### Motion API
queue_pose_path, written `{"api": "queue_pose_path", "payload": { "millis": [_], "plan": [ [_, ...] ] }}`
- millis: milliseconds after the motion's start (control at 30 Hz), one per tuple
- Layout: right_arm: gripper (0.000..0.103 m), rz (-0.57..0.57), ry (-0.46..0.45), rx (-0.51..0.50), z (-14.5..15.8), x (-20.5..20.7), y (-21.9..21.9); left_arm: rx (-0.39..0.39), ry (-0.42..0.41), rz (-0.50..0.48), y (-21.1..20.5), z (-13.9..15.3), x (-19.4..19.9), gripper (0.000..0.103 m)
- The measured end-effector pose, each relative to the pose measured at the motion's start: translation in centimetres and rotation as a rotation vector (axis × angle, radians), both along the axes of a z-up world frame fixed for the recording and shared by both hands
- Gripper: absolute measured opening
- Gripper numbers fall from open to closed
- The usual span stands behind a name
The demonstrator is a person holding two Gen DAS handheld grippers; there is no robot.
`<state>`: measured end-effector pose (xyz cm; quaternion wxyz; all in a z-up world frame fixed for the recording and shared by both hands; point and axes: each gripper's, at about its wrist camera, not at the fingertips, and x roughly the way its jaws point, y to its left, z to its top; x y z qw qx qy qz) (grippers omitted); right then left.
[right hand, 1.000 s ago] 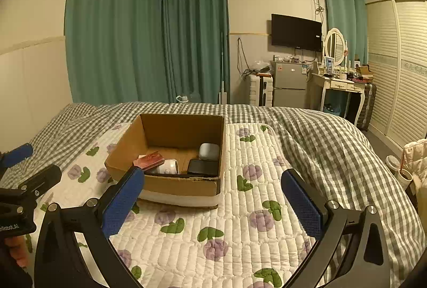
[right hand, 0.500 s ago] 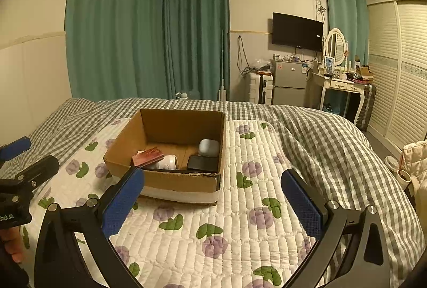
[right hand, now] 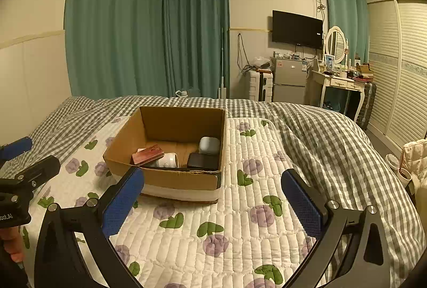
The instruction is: Organize rigid objects
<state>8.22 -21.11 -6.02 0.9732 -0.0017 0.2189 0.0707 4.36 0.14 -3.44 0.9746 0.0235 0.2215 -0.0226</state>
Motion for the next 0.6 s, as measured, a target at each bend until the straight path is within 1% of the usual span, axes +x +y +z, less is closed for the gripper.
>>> {"api": "queue_pose_path", "payload": {
  "millis": [233, 600],
  "plan": [
    [0.103, 0.001, -0.001, -0.003, -0.07, 0.1, 0.13, 0.014, -0.015, -0.001, 0.03, -0.06, -0.16, 0.103],
    [0.103, 0.0, 0.004, -0.001, 0.01, 0.08, 0.0, 0.021, -0.01, -0.005, -0.08, 0.05, -0.25, 0.103]
  ]
}}
